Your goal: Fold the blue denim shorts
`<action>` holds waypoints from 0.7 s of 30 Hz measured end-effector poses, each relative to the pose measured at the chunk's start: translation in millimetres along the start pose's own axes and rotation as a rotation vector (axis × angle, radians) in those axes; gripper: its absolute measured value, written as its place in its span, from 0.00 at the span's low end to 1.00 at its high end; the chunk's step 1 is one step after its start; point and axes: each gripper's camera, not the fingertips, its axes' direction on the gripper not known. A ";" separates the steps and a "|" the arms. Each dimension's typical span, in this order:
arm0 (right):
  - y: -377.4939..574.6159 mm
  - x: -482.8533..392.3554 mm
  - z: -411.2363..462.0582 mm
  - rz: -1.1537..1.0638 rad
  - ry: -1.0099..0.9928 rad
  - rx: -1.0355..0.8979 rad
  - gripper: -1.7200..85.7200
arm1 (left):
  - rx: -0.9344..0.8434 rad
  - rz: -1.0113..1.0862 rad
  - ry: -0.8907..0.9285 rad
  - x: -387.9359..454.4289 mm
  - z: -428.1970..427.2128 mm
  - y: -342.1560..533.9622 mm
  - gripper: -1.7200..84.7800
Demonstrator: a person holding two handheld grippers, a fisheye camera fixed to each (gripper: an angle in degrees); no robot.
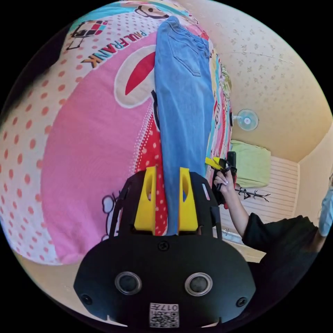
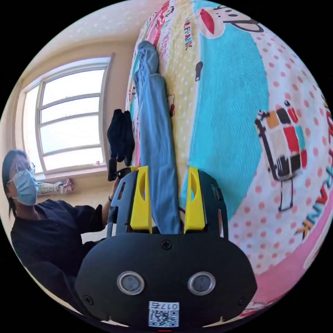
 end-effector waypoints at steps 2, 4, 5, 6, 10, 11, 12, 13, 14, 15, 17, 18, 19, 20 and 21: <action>-25.3 1.9 24.8 -0.002 -0.029 -0.053 0.13 | -0.050 -0.057 0.035 -7.1 20.2 -15.4 0.06; -36.1 -7.5 48.9 -0.044 -0.109 -0.102 0.08 | -0.050 -0.044 0.032 -7.6 24.7 -11.3 0.03; -35.5 -10.0 53.3 -0.057 -0.149 -0.113 0.07 | -0.018 -0.028 0.034 -6.6 21.8 -1.7 0.02; -30.7 -15.8 54.6 -0.074 -0.198 -0.100 0.06 | 0.004 -0.020 0.042 -5.9 19.0 4.1 0.02; 7.8 -38.8 10.4 -0.111 -0.131 0.091 0.05 | 0.146 0.050 0.241 -10.9 1.1 47.4 0.02; 12.8 -39.8 7.9 -0.102 -0.105 0.105 0.05 | 0.140 0.017 0.271 -18.7 8.2 55.4 0.02; 20.7 -38.1 8.2 -0.063 -0.040 0.113 0.06 | 0.131 -0.008 0.258 -23.3 13.5 59.0 0.03; 26.2 -31.8 13.6 -0.017 0.012 0.101 0.06 | 0.105 -0.053 0.210 -32.2 26.1 65.0 0.06; 28.1 -26.9 18.0 0.007 0.021 0.082 0.06 | 0.076 -0.079 0.202 -39.7 39.0 69.2 0.09; 30.9 -16.4 26.8 0.038 -0.015 0.030 0.09 | 0.072 -0.078 0.224 -42.1 43.9 71.0 0.10; 38.1 -2.2 34.7 0.072 -0.159 0.011 0.14 | 0.107 -0.048 0.352 -45.9 56.8 79.1 0.15; 45.3 4.7 36.5 0.083 -0.260 0.037 0.17 | 0.113 -0.041 0.358 -45.9 59.9 80.9 0.15; 52.5 9.2 39.4 0.082 -0.321 0.054 0.17 | 0.108 -0.028 0.332 -45.3 67.2 83.7 0.16; 55.4 10.4 42.7 0.081 -0.325 0.047 0.17 | 0.091 -0.009 0.287 -44.1 75.7 85.4 0.15; 59.8 9.9 52.8 0.067 -0.291 0.005 0.16 | 0.083 0.000 0.265 -43.6 80.2 86.0 0.15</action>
